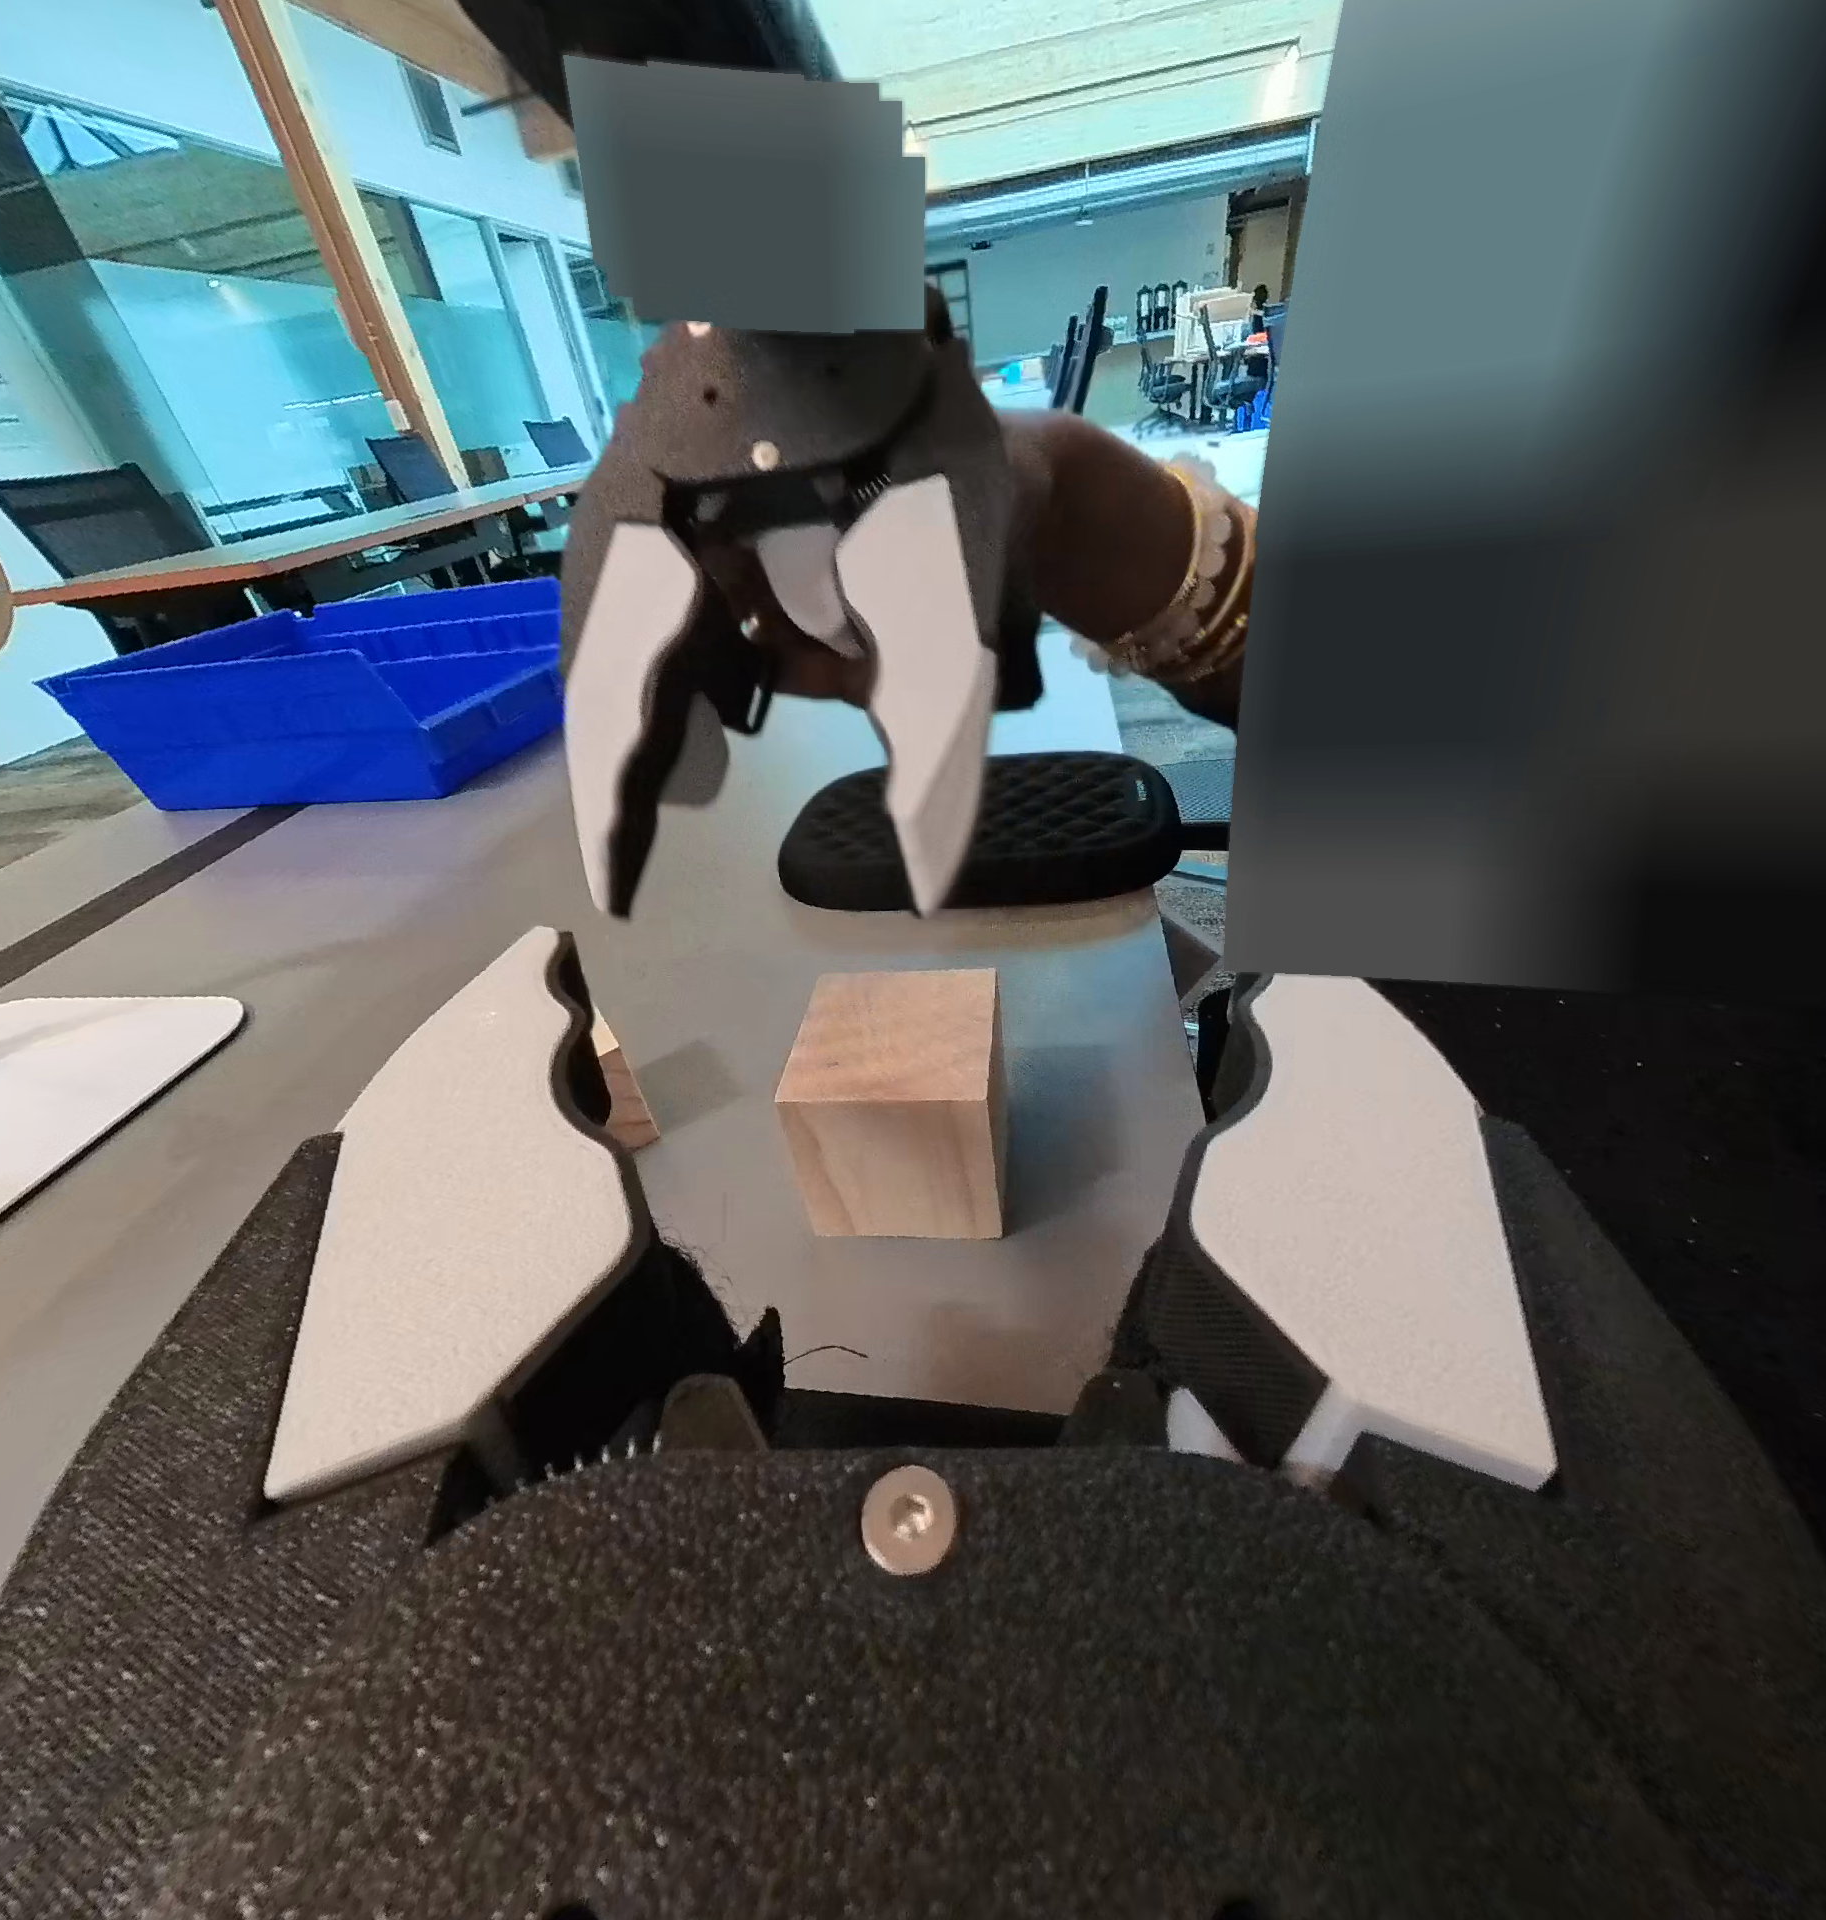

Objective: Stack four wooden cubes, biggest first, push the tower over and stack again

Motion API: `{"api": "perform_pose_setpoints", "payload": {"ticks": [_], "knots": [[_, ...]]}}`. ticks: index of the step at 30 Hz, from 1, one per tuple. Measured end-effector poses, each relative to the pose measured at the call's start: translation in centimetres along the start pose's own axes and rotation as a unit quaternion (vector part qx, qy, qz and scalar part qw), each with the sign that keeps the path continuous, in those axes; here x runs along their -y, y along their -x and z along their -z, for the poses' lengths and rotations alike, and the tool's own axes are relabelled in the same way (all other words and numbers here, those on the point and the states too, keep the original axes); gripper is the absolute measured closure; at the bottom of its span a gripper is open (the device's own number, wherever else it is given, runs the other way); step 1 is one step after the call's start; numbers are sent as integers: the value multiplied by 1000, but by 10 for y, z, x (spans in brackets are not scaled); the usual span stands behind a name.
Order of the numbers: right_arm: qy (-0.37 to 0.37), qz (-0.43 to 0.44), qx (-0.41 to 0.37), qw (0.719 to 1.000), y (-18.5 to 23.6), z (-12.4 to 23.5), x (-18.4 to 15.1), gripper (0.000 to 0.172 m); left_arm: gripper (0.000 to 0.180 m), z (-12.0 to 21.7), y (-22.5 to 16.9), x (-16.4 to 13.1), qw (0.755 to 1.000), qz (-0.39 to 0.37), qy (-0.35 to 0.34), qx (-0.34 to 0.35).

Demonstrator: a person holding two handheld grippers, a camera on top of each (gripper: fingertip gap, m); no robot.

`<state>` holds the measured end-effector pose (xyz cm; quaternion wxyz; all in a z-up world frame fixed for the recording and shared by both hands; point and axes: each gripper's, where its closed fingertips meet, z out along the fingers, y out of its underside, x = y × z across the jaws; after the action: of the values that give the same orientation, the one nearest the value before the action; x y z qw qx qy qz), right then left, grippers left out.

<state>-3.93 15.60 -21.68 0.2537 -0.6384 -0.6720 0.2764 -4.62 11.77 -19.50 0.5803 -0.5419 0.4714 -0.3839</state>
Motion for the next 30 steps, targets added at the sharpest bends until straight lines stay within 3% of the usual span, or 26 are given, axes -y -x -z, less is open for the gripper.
{"api": "perform_pose_setpoints", "payload": {"ticks": [5, 11, 19, 24, 27, 30], "knots": [[19, 19, -31, 999, -38, 29, -18, 103, 65, 0, 0, 0, 1000, 0, 1, 0], [55, 266, 37, 962, -54, 9, -30, 112, 65, 0, 0, 0, 1000, 0, -1, 1], [160, 293, 104, 937, -83, -22, -41, 103, 65, 1, 2, 2, 1000, 5, -7, 3], [197, 304, 115, 925, -88, -35, -54, 109, 66, 1, 1, 1, 1000, 3, -4, 2], [188, 299, 116, 929, -87, -38, -55, 127, 66, 1, 1, 1, 1000, 1, -3, 3], [181, 242, 97, 948, -86, -31, -49, 128, 65, 0, 1, 0, 1000, -2, -1, 6]]}}
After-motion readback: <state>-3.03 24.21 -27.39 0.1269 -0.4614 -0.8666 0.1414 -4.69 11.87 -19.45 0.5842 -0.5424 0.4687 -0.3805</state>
